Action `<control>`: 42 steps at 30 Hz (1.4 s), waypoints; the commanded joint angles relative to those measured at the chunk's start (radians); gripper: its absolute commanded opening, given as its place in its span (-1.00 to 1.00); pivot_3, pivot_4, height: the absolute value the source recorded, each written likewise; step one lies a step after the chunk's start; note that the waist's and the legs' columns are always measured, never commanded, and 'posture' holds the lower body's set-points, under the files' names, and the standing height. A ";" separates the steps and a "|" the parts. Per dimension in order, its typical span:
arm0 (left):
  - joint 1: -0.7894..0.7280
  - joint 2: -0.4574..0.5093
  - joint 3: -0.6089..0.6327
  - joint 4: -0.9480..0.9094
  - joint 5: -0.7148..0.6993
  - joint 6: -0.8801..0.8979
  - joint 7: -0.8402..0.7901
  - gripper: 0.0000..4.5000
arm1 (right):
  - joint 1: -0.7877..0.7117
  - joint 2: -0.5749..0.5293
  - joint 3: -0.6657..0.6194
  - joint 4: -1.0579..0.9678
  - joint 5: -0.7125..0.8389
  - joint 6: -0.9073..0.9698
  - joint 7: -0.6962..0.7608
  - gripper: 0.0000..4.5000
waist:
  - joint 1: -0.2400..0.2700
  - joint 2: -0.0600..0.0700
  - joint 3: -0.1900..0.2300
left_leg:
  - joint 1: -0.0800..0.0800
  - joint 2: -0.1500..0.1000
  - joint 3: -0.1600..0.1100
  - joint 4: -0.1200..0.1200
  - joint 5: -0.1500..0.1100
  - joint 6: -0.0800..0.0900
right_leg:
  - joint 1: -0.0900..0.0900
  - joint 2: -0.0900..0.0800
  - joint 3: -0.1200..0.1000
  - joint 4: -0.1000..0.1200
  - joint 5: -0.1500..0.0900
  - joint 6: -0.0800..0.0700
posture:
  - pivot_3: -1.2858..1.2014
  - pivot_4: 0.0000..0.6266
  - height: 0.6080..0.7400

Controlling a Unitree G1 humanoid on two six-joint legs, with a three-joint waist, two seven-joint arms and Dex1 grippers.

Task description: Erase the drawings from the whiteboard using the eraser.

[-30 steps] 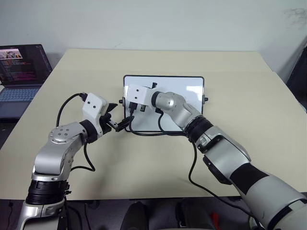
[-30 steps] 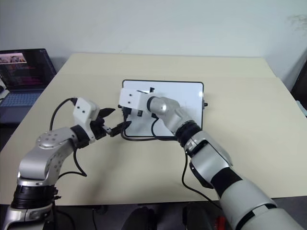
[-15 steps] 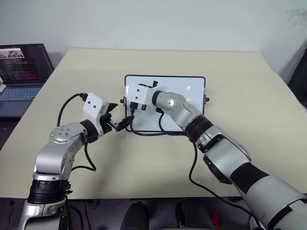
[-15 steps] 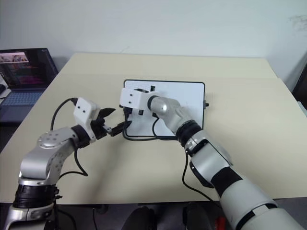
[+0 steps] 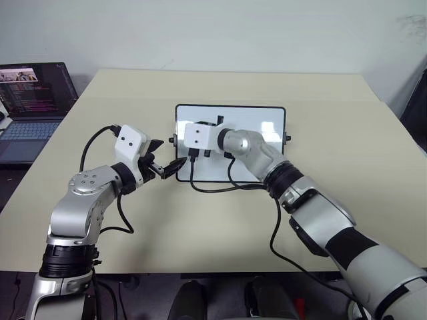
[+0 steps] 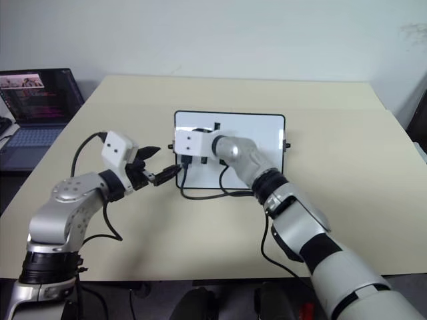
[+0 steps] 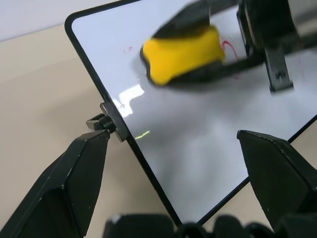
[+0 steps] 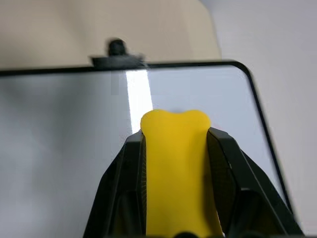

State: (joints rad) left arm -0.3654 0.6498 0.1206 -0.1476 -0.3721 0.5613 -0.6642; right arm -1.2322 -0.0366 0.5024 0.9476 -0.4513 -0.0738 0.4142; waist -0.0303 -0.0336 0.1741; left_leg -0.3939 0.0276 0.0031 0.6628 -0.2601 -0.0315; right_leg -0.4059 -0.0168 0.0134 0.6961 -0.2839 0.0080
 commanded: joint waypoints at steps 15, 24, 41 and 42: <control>-0.015 -0.005 0.008 -0.017 0.003 -0.017 0.003 1.00 | 0.004 0.023 -0.035 0.016 0.008 0.007 -0.036 -0.41 | -0.001 0.000 0.000 | 0.002 0.001 0.000 0.000 0.001 0.001 | 0.001 0.001 0.000 0.001 0.001 -0.002 | 0.03 -0.52 1.00; -0.007 -0.007 0.002 -0.029 0.003 -0.018 -0.003 1.00 | -0.052 0.069 -0.061 0.084 0.014 -0.036 -0.095 -0.41 | -0.002 0.000 0.001 | 0.000 0.001 0.000 -0.002 0.001 0.001 | 0.000 0.001 0.000 -0.001 0.001 -0.002 | 0.03 -0.52 1.00; -0.042 -0.036 -0.039 0.012 0.016 -0.061 -0.022 1.00 | 0.006 0.022 -0.182 -0.006 0.125 0.002 0.016 -0.41 | 0.001 0.000 0.001 | 0.000 0.001 -0.001 -0.002 0.001 0.001 | 0.000 0.001 -0.001 -0.002 0.001 -0.002 | 0.03 -0.52 1.00; -0.050 -0.040 -0.043 0.023 0.020 -0.079 -0.026 1.00 | 0.054 0.017 -0.231 -0.132 0.188 0.046 0.048 -0.41 | 0.002 0.000 0.001 | -0.001 0.001 -0.001 -0.001 0.001 0.001 | 0.000 0.001 -0.002 -0.002 0.001 -0.002 | 0.03 -0.52 1.00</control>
State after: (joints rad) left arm -0.3931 0.6083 0.0712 -0.1226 -0.3639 0.5214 -0.6824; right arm -1.1941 0.0016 0.3473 0.9436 -0.3363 -0.0601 0.4566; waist -0.0279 -0.0335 0.1755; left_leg -0.3962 0.0285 0.0011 0.6613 -0.2588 -0.0305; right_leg -0.4063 -0.0162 0.0110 0.6935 -0.2829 0.0065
